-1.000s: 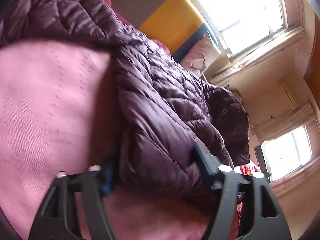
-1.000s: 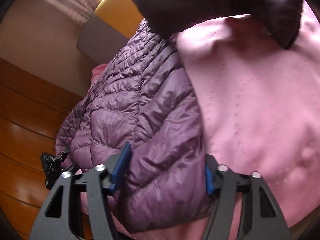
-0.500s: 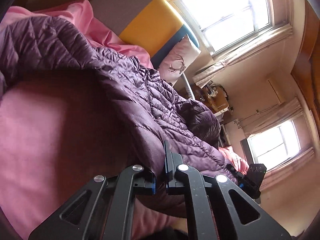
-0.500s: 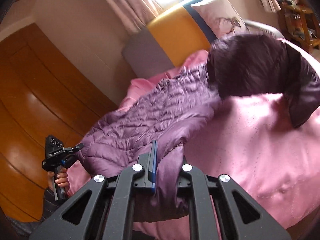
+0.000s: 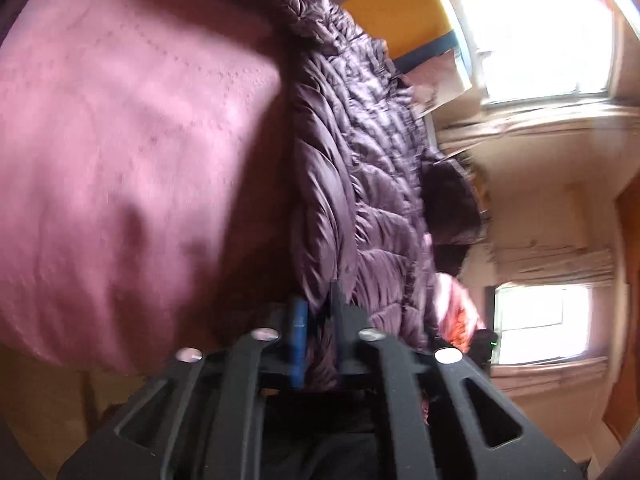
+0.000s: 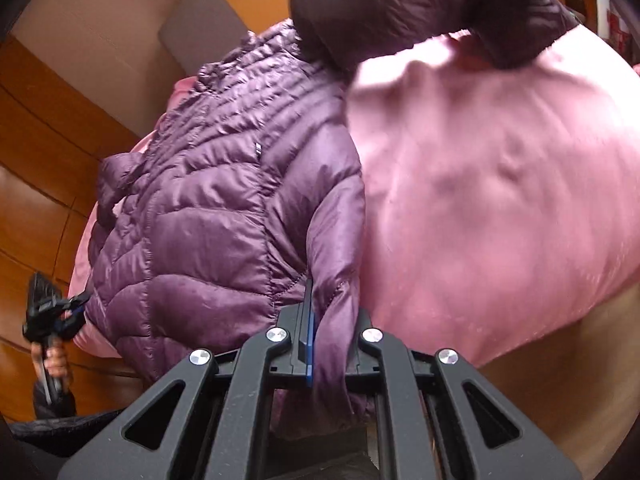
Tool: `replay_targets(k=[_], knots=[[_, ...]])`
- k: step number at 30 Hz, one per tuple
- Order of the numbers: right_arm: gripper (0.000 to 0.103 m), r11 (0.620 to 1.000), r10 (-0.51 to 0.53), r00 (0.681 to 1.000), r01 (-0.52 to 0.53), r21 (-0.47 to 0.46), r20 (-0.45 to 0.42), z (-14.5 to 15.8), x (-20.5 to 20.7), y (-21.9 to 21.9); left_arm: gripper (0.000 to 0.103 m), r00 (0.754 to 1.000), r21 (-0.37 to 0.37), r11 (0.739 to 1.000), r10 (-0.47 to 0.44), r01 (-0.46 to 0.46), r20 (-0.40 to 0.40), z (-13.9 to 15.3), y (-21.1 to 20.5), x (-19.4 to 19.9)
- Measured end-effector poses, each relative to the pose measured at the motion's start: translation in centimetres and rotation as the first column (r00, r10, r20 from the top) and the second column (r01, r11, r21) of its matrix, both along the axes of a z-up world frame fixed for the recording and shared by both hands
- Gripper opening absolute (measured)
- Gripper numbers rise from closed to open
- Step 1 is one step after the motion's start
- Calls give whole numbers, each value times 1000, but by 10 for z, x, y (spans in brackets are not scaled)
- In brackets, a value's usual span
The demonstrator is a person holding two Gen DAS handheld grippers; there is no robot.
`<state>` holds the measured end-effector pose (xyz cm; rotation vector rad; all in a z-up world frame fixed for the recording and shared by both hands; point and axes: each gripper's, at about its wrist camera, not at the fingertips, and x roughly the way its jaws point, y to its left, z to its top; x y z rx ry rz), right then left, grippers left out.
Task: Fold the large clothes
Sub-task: 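Lift and shake the jacket out with both grippers, spreading it flat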
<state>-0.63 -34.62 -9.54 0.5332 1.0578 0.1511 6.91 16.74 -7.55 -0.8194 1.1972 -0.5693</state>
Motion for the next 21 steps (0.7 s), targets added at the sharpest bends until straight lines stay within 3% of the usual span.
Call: replay_targets(k=[1,2,5,7,8,11,12,17,20,21], knots=[[7,1000,1,1000,-1,-6,-4,-2,2,0,48,999,18,999,27,-28,38,1,2,-6],[9,1000,0,1000,-1,-7,-8,-1,1,2,70,997,43,998,48,-51,65,1,4,-10],[14,1000,4,1000,-4,7,-20,-2,2,-1,73,990,10,999,52,-53,131,3,1,-20],[15,1000,18,1000,-17,20,-15,-2,4,-3,73,981,44,998,29,-38,191,9,-7,-24],[15,1000,24,1000,-24,17,-10,-1,6,4,71,974,90,996,-9,-11,226,13,-15,-24],[11,999,52,998,-53,10,28,13,9,11,9,960,182,977,-151,109,235,9,-33,-27],[9,998,56,997,-57,12,53,21,9,11,6,956,207,971,-171,121,239,13,-34,-27],[6,997,59,979,-68,39,197,62,-6,-2,1,962,186,977,-143,100,233,40,-14,-27],[5,997,59,993,-54,-50,102,40,-4,-2,1,981,246,963,-142,106,131,20,-8,-32],[5,994,63,997,-59,-92,46,23,-2,0,1,989,276,954,-137,117,53,0,-8,-33]])
